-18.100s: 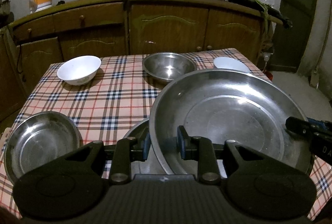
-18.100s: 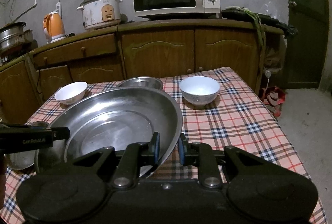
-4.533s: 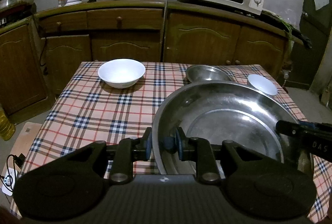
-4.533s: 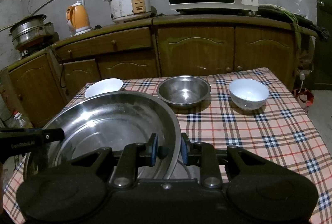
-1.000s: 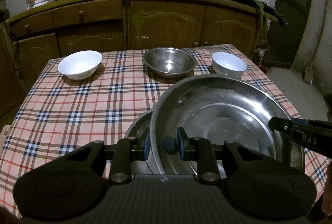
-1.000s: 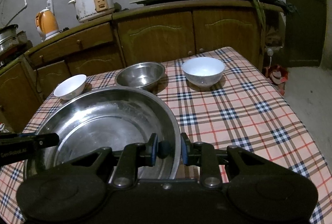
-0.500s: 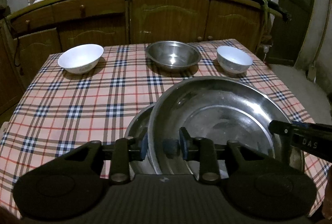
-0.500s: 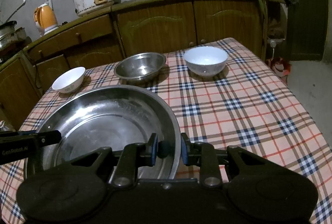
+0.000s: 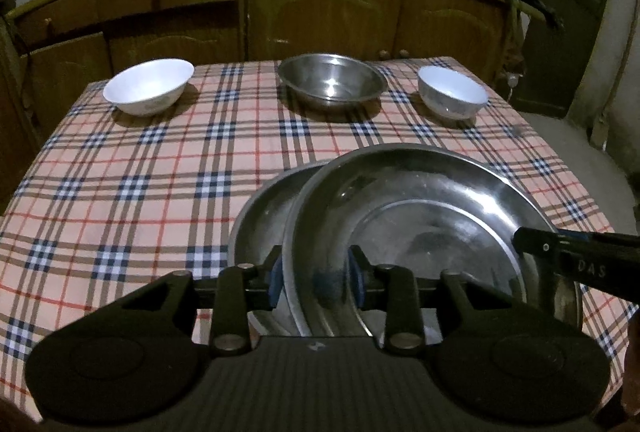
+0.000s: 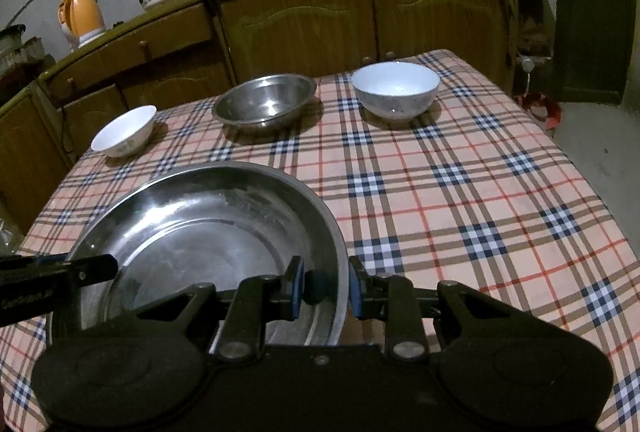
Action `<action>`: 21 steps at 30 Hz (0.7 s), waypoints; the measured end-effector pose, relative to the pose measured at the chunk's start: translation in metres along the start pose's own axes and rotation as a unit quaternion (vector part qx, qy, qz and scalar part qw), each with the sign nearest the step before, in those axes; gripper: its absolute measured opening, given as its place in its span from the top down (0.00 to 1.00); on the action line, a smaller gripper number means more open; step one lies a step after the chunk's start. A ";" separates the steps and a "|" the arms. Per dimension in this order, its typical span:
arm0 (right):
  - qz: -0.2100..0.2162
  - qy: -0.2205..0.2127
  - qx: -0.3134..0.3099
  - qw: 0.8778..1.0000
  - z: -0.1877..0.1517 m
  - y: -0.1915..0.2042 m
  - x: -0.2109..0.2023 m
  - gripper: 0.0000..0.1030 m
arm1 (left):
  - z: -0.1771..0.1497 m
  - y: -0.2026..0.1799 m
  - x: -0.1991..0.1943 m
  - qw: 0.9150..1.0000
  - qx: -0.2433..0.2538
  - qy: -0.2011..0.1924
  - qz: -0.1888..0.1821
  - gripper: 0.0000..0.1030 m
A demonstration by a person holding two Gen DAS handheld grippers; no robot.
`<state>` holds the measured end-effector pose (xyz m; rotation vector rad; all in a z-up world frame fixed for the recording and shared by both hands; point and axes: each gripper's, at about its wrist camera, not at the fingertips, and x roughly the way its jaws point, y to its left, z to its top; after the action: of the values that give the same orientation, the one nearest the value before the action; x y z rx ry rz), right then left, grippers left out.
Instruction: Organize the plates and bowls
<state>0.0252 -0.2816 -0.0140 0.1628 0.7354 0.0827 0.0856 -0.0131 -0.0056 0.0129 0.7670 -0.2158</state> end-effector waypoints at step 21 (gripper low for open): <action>0.008 0.012 -0.036 0.999 0.005 0.027 0.047 0.70 | 0.004 0.030 0.034 0.999 -0.023 0.020 0.028 0.68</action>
<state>0.0627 -0.2496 -0.0368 0.0994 0.7544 0.1271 0.1180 0.0094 -0.0285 -0.0042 0.8108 -0.1462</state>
